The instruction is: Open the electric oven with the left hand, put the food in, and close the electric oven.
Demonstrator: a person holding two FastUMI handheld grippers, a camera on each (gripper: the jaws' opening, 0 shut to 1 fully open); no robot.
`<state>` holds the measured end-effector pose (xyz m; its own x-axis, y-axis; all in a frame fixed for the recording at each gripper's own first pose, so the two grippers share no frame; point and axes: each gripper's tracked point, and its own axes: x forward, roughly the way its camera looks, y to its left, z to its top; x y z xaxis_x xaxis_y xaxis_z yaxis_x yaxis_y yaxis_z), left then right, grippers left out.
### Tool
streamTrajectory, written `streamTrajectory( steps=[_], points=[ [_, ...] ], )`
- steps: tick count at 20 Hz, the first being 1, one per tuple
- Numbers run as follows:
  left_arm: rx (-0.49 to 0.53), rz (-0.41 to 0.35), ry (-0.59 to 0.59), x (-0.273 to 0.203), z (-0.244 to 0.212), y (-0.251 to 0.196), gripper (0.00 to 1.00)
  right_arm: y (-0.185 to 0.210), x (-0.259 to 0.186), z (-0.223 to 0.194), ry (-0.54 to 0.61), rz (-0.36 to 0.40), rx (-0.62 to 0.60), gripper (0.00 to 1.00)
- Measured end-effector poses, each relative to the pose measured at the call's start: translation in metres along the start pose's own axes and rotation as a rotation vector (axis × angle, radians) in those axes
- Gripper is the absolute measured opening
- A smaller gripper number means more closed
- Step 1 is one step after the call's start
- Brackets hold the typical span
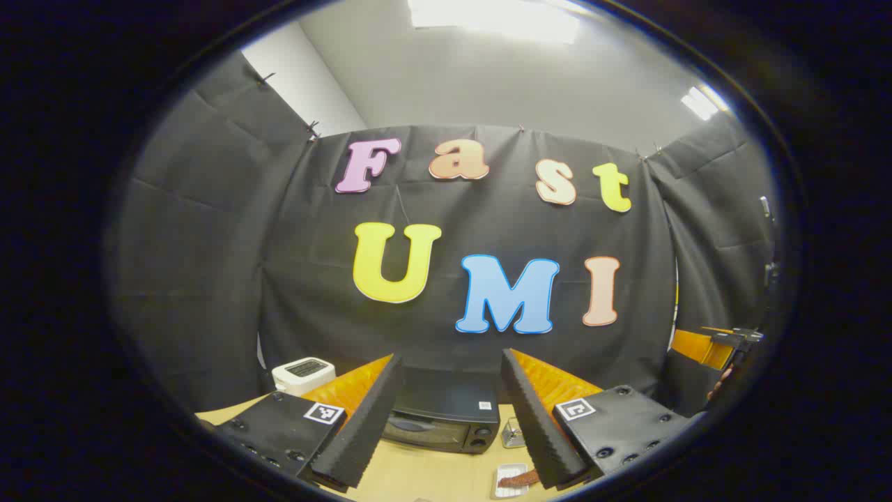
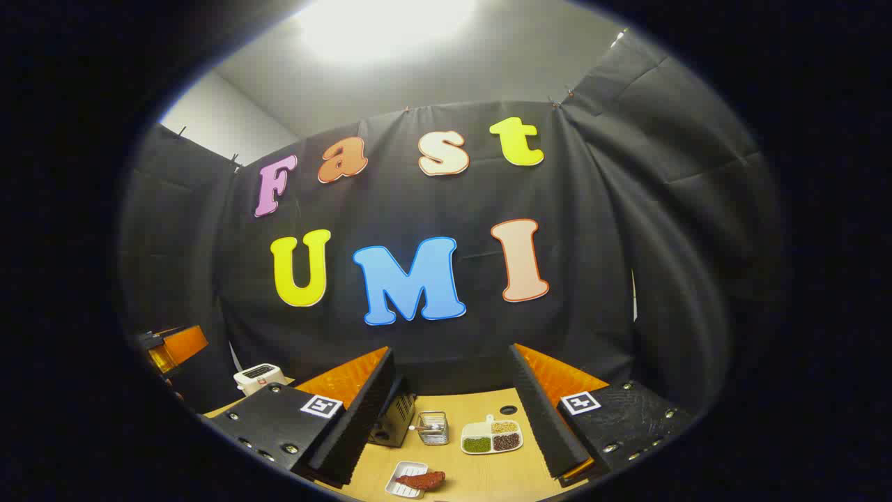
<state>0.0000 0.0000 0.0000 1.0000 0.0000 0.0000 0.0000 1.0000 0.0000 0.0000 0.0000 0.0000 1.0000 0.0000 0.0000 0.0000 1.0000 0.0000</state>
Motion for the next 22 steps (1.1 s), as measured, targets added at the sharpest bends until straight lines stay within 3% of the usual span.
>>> streamTrajectory(
  steps=[1, 2, 5, 14, 19, 20, 22],
  points=[
    [-0.004, -0.006, 0.004, 0.006, 0.0, 0.001, 0.98, 0.003, 0.003, -0.001, 0.0, -0.004, 0.003, 0.98],
    [-0.014, -0.011, 0.0, 0.011, -0.001, 0.003, 0.94, 0.008, 0.007, -0.001, 0.004, -0.004, 0.001, 0.98],
    [-0.046, -0.039, -0.007, 0.028, 0.003, 0.011, 0.98, 0.022, 0.017, 0.004, 0.0, -0.013, -0.003, 0.98],
    [-0.052, -0.122, -0.013, 0.072, 0.006, 0.048, 0.94, 0.066, 0.028, 0.005, -0.02, -0.081, -0.045, 0.98],
    [-0.056, -0.178, 0.02, 0.084, -0.013, 0.049, 0.91, 0.078, 0.029, -0.014, 0.019, -0.111, -0.039, 0.98],
    [-0.063, -0.189, 0.034, 0.086, -0.018, 0.048, 0.99, 0.078, 0.029, -0.015, 0.026, -0.122, -0.042, 0.98],
    [-0.073, -0.223, 0.08, 0.095, -0.037, 0.044, 0.97, 0.074, 0.029, -0.023, 0.042, -0.144, -0.054, 0.98]
  ],
)
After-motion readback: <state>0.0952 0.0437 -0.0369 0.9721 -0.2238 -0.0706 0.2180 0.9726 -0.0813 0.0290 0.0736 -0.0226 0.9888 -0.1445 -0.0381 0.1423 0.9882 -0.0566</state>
